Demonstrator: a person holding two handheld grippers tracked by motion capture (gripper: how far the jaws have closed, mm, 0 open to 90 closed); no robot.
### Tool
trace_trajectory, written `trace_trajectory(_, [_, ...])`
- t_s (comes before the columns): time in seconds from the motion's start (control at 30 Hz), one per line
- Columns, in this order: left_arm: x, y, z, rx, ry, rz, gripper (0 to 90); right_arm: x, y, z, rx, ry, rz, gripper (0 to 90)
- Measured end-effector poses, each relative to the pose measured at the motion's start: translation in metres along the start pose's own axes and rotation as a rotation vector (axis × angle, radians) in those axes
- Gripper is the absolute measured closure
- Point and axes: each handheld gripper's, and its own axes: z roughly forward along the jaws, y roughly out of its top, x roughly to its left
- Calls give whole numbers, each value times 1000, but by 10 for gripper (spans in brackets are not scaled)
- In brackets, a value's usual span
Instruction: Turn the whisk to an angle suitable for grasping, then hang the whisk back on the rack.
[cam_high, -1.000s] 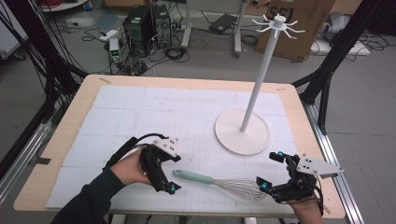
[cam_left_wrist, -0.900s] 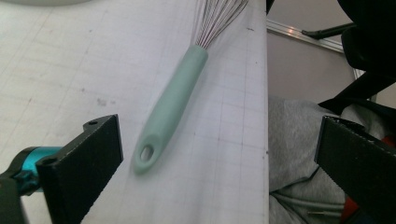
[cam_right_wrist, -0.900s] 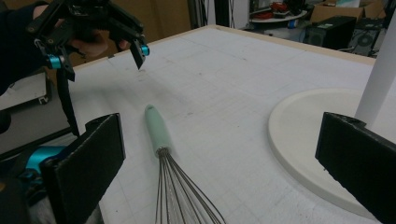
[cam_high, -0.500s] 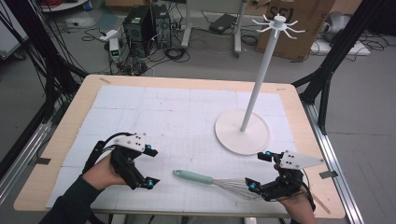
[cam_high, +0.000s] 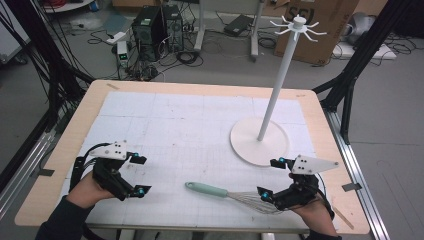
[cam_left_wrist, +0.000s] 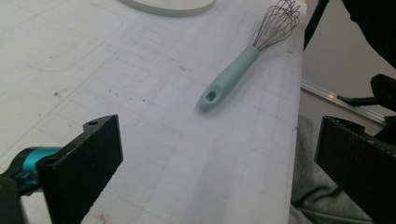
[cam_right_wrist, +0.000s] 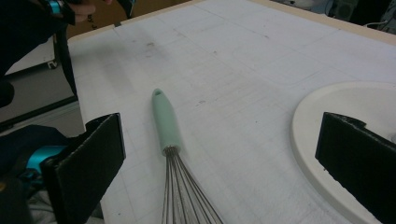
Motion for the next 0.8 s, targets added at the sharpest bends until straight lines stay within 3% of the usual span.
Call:
trace_trajectory(0.33, [4,-13,-16,-23,40,-15,17,-1,9,10,29,15,-23,6])
trace_trajectory(0.53, [4,-15,-19,-33,45,1,17,1,13,11,30,26,-33,6])
trace_trajectory(0.8, [2,-17,-21,-58,84,23,17,0,12,9,41,22,-42,6])
